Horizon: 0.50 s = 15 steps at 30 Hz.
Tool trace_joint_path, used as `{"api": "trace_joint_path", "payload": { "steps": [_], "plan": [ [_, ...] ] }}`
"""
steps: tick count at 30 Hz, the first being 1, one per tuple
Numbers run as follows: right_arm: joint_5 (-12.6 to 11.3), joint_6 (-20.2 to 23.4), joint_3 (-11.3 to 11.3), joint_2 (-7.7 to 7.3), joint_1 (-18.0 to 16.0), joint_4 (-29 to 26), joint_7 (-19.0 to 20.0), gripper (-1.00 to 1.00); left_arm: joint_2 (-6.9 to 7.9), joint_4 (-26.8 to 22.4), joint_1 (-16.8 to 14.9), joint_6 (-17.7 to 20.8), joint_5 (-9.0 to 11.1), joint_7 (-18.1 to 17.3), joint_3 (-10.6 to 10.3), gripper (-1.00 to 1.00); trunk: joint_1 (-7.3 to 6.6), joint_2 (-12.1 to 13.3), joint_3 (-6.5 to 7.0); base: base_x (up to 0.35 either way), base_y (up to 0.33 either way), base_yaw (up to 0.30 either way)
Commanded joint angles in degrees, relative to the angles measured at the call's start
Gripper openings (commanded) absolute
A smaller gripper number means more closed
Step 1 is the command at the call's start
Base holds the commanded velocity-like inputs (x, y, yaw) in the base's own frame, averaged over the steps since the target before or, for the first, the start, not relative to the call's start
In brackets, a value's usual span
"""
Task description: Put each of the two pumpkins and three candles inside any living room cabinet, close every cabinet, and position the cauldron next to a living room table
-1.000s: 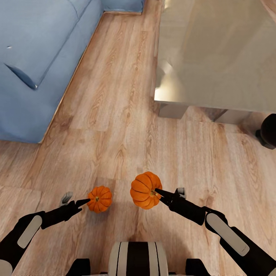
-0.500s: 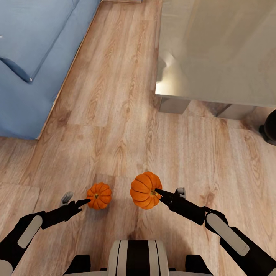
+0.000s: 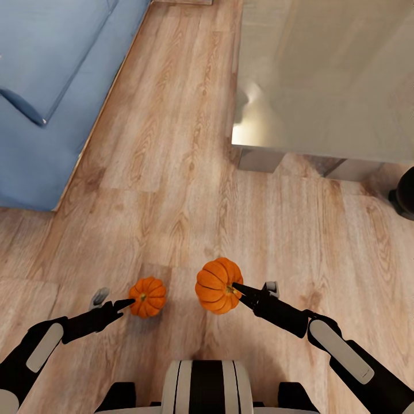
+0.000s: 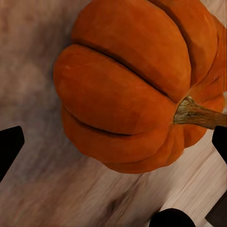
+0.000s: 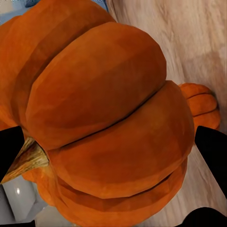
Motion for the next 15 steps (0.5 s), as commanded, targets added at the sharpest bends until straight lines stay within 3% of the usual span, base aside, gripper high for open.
{"api": "trace_joint_path", "payload": {
  "steps": [1,15],
  "plan": [
    [-0.6,0.3,0.1,-0.04,-0.1,0.0,0.0,-1.00,0.00,0.0,0.0,0.4,0.1,-0.1,0.1,1.00,0.00,0.0,-0.03,0.074,-0.132,0.000],
    [-0.6,0.3,0.1,-0.04,-0.1,0.0,0.0,-1.00,0.10,0.0,0.0,0.4,0.1,-0.2,0.2,1.00,0.00,0.0,-0.03,0.009,-0.057,0.000]
  ]
}}
